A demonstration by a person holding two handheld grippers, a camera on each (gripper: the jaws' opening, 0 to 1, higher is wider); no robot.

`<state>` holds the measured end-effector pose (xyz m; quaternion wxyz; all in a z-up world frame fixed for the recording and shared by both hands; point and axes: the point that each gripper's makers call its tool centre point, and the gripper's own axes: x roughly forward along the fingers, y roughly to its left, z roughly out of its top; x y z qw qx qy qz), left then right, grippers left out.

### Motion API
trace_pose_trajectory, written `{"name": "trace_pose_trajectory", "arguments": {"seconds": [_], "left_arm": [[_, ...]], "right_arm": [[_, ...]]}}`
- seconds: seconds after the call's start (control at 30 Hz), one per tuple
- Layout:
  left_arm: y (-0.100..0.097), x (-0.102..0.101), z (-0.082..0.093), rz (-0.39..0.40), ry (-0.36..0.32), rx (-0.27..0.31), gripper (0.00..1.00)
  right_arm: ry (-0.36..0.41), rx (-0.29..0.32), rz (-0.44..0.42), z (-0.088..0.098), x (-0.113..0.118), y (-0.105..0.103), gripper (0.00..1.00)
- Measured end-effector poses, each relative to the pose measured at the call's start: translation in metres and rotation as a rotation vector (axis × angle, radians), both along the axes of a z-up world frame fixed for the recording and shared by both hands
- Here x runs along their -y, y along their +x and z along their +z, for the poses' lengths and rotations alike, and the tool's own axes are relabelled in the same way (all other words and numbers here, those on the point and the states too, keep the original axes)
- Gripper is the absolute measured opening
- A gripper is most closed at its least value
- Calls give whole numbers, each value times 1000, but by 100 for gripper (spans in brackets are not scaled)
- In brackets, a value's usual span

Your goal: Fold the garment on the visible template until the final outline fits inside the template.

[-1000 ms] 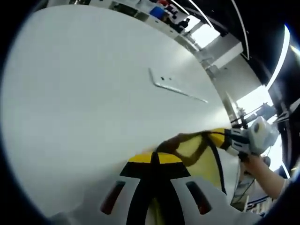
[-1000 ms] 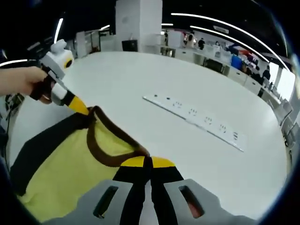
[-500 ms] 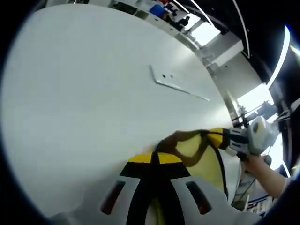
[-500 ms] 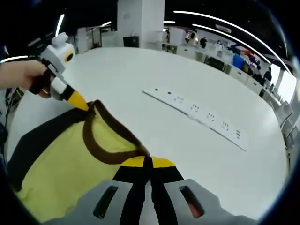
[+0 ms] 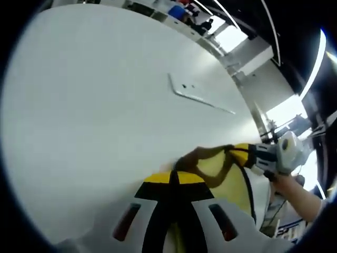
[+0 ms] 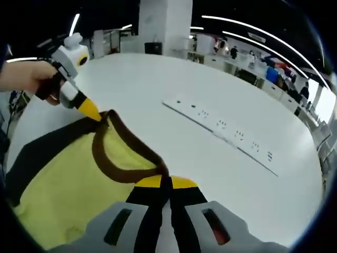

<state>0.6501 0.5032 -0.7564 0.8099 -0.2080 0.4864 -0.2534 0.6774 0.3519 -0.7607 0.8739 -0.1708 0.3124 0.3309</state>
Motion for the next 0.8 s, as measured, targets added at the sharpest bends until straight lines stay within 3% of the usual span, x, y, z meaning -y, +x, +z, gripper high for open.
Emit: {"name": "trace_pose_trajectory", "arguments": {"seconds": [0.53, 0.8], "left_arm": [[-3, -3, 10, -26, 18, 48, 0], [-6, -7, 18, -43, 34, 95, 9]], "right_arm": [[53, -7, -15, 8, -5, 1, 12], [86, 6, -22, 22, -7, -11, 16]]}}
